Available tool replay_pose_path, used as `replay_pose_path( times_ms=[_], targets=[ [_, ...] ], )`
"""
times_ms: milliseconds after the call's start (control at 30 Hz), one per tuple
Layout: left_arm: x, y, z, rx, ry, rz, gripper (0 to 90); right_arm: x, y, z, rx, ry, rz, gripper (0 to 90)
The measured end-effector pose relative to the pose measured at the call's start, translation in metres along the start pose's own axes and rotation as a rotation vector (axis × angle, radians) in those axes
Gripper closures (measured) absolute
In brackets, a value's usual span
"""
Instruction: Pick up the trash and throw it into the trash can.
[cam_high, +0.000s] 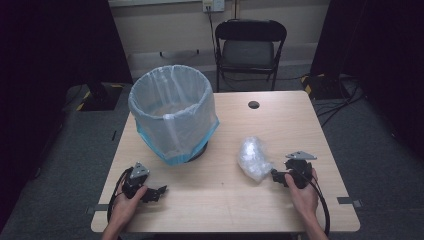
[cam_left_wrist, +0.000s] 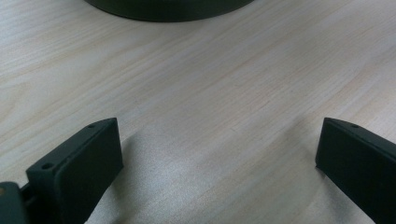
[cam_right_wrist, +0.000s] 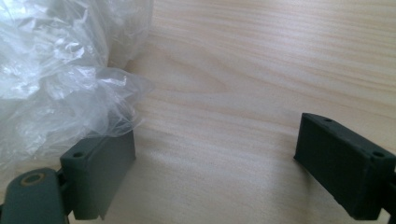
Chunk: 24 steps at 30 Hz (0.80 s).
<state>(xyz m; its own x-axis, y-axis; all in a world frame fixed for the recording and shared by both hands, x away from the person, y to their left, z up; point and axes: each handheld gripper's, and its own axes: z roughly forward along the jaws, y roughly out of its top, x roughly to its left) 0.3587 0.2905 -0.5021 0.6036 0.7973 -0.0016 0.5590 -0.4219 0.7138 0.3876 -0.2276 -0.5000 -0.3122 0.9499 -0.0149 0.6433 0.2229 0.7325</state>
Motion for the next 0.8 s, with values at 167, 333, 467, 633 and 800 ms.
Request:
replay_pose_path(
  times_ms=[167,333,467,633,800],
  targets=[
    [0.0,0.0,0.0,0.002,0.001,0.0,0.0,0.0,0.0,0.0,-0.001,0.001,0.002,11.0],
    [0.0,0.0,0.0,0.0,0.0,0.0,0.0,0.001,0.001,-0.002,0.015,-0.012,0.005,13.4],
    [0.0,0.0,0.0,0.0,0.0,0.0,0.0,0.0,0.004,-0.009,0.015,-0.013,-0.006,15.1],
    [0.0,0.0,0.0,0.002,0.002,0.0,0.0,-0.003,0.01,-0.023,-0.006,0.042,0.011,14.3],
    [-0.001,0.0,0.0,0.002,0.005,-0.004,0.2,0.002,0.02,-0.048,-0.079,0.098,-0.013,14.1]
  ],
)
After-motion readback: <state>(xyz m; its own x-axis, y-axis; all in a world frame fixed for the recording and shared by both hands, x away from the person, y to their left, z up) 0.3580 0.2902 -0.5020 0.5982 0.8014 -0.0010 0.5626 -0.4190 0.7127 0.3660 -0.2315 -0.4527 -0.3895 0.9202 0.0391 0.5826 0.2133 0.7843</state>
